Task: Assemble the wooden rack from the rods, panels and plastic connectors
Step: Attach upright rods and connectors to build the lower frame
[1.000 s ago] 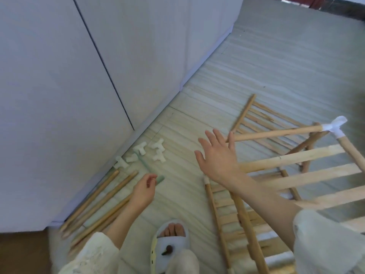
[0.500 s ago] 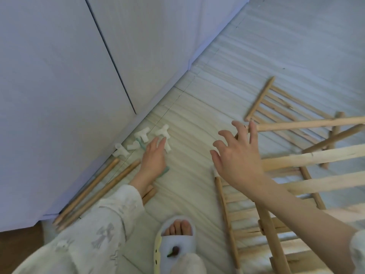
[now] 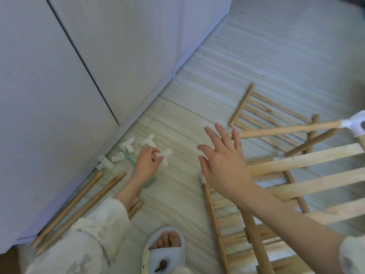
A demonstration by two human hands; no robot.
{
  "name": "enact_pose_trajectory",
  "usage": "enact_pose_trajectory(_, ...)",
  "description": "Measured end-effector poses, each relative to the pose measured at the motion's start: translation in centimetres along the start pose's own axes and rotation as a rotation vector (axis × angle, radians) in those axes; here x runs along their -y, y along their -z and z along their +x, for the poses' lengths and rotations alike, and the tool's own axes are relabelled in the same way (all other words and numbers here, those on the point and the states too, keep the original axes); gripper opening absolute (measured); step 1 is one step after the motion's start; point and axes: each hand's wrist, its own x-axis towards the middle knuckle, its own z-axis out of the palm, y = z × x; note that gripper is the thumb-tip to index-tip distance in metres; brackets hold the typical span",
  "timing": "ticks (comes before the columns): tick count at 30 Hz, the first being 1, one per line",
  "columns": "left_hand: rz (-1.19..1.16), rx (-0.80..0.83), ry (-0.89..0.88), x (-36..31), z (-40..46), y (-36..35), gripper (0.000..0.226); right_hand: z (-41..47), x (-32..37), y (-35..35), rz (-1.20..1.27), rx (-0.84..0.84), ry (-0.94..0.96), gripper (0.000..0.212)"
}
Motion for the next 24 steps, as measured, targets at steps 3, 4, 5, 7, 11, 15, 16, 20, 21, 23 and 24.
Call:
enact_pose_trajectory(3, -0.259, -0.058, 0.004, -4.0, -2.3, 2.5, 0.017, -0.6, -0.8, 0.9, 0.060, 0.010, -0.022, 0.032)
enact_pose_trajectory(4, -0.330, -0.065, -0.007, -5.4, -3.2, 3.3, 0.014, -0.9, -1.1, 1.4, 0.074, 0.027, -0.041, 0.041)
enact_pose_trajectory(5, -0.396, -0.067, -0.015, -6.7, -4.1, 3.9, 0.011, -1.3, -1.3, 2.1, 0.081, 0.047, -0.065, 0.047)
enact_pose_trajectory(7, -0.529, -0.054, -0.028, -9.4, -5.8, 5.1, 0.013, -1.9, -1.7, 3.5, 0.123, 0.104, -0.117, 0.048)
enact_pose_trajectory(11, -0.677, 0.027, -0.101, -14.4, -9.1, 6.9, 0.012, -2.9, -1.9, 8.0, 0.438, 0.200, -0.346, 0.042)
enact_pose_trajectory(15, -0.648, 0.033, -0.236, -18.6, -12.2, 8.0, 0.016, -4.2, -1.4, 13.3, 0.940, 0.258, -0.596, 0.027)
enact_pose_trajectory(16, -0.619, 0.026, -0.289, -19.5, -13.0, 8.3, 0.018, -4.7, -1.3, 14.4, 1.034, 0.226, -0.608, 0.021)
enact_pose_trajectory(20, -0.396, 0.014, -0.544, -22.9, -16.3, 9.4, 0.022, -6.5, -1.4, 18.2, 1.175, 0.003, -0.569, 0.013)
enact_pose_trajectory(21, -0.368, 0.014, -0.596, -23.7, -16.9, 9.6, 0.022, -6.9, -1.5, 18.9, 1.196, -0.039, -0.579, 0.014)
enact_pose_trajectory(23, -0.364, 0.043, -0.685, -25.0, -17.9, 10.2, 0.022, -7.7, -1.9, 20.0, 1.246, -0.081, -0.610, 0.017)
enact_pose_trajectory(24, -0.383, 0.079, -0.711, -25.7, -18.2, 10.4, 0.022, -8.1, -2.0, 20.5, 1.293, -0.093, -0.628, 0.018)
